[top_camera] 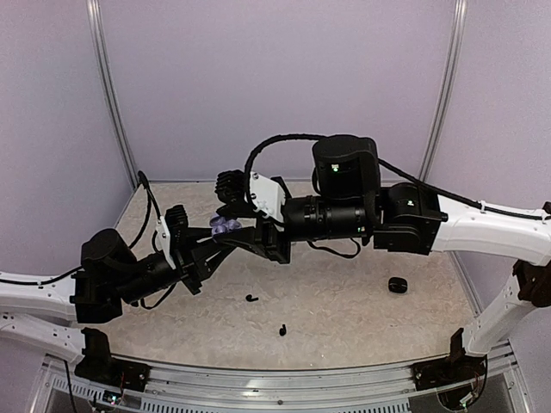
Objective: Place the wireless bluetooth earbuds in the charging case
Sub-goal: Insert the left earbud into the left side groove of the charging case, then adjust the left earbud in the left side groove of the charging case.
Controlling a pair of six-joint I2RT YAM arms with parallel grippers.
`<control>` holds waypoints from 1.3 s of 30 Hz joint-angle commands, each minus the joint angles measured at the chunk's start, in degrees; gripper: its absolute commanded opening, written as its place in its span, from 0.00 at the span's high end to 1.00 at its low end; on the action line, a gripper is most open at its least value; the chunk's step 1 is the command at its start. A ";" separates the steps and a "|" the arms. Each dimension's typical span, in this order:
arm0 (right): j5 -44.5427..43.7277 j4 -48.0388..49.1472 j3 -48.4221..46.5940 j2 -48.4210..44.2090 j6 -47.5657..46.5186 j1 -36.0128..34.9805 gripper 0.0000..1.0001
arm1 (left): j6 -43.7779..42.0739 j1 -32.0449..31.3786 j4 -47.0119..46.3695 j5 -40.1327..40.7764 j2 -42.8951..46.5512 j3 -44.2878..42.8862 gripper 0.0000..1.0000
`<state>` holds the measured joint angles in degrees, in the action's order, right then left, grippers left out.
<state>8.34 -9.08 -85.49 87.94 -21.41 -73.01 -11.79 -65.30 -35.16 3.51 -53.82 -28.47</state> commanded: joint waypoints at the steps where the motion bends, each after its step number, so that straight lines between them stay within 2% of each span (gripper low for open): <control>1: -0.38 -0.95 -2.43 -2.13 -0.58 -0.38 0.63 | 0.59 0.16 -1.24 -0.83 0.92 -0.56 1.00; 13: -1.23 -3.96 -3.02 -0.84 -1.79 -0.40 0.79 | 0.63 0.16 -1.21 -1.05 0.63 -0.76 1.00; 20: -0.78 -4.80 -3.01 -0.17 -2.23 -0.45 0.80 | 0.76 0.10 -1.26 -1.09 0.58 -0.80 1.00; 28: -4.81 -4.31 -3.85 1.03 -1.80 -0.34 0.84 | 0.54 0.12 -1.18 -1.23 0.32 -1.00 1.00; 39: -5.25 -5.57 -4.53 1.99 -1.86 -0.44 0.81 | 0.38 0.10 -1.14 -1.08 0.34 -1.05 1.00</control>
<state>3.77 -13.76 -88.25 89.12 -23.14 -73.01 -11.77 -65.30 -35.16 3.22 -53.69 -28.47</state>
